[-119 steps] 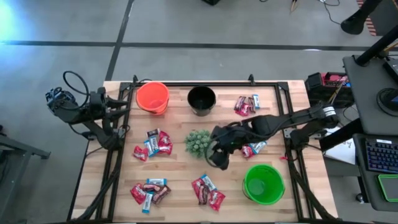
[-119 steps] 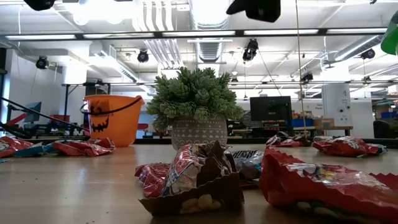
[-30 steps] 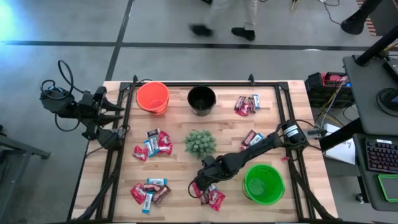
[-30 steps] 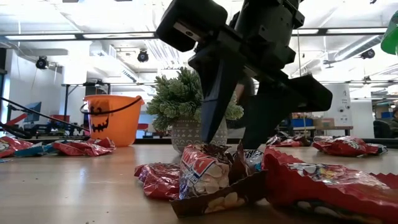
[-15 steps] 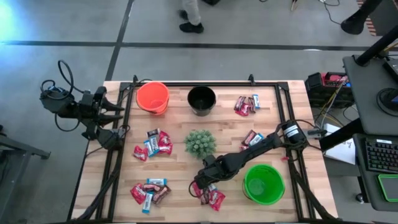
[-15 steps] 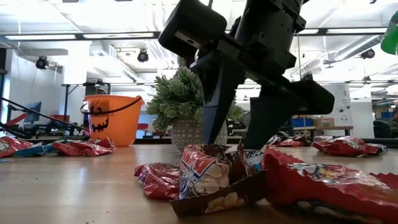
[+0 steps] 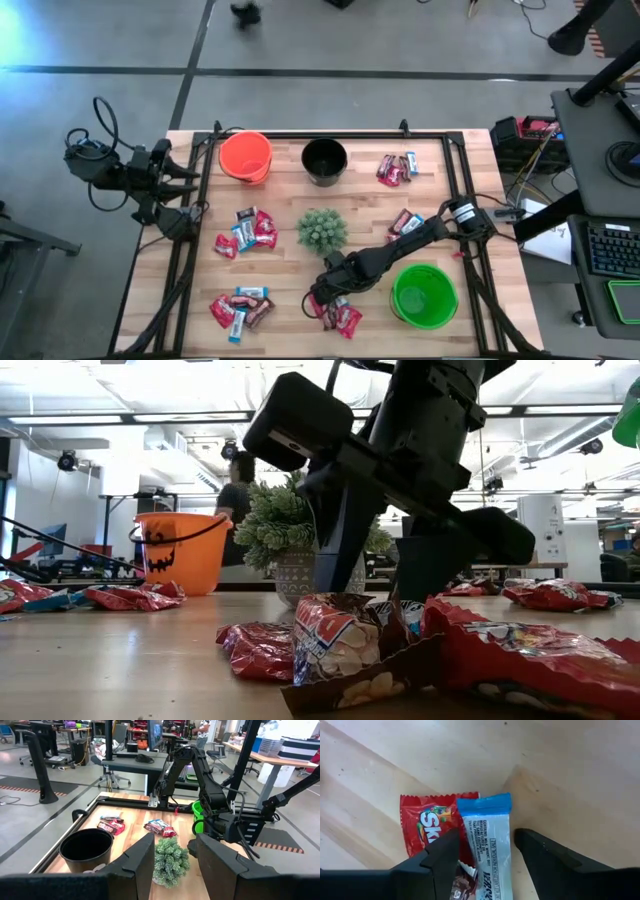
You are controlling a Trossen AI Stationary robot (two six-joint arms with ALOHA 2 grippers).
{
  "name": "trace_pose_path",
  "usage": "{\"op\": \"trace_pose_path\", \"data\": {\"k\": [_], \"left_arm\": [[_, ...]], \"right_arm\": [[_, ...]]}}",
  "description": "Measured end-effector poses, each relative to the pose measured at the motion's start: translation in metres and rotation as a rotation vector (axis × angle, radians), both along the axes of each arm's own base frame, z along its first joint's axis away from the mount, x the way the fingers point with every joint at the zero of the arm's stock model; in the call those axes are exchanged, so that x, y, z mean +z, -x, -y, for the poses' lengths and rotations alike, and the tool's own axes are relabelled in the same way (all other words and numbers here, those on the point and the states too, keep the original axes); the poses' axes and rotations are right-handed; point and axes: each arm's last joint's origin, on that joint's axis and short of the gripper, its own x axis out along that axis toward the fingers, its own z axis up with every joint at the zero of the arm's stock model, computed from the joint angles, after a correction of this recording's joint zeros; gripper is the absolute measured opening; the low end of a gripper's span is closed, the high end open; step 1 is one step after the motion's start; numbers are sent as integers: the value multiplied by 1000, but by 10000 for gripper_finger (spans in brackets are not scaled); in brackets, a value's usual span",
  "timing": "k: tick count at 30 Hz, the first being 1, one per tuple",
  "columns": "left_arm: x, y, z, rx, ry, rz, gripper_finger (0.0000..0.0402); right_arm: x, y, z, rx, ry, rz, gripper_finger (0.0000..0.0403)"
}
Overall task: Sort candy
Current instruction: Put the blue chocolate into the green bucket
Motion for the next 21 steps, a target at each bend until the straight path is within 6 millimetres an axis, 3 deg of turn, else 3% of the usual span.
{"op": "trace_pose_path", "data": {"k": [5,15,21], "left_arm": [[0,0,0,0,0,0,128],[0,0,0,0,0,0,128],[0,0,0,3,20,0,128]], "right_arm": [[-1,1,0,-3,2,-10,177],[-1,1,0,11,8,-13,21],[3,2,0,15,0,-7,15]]}}
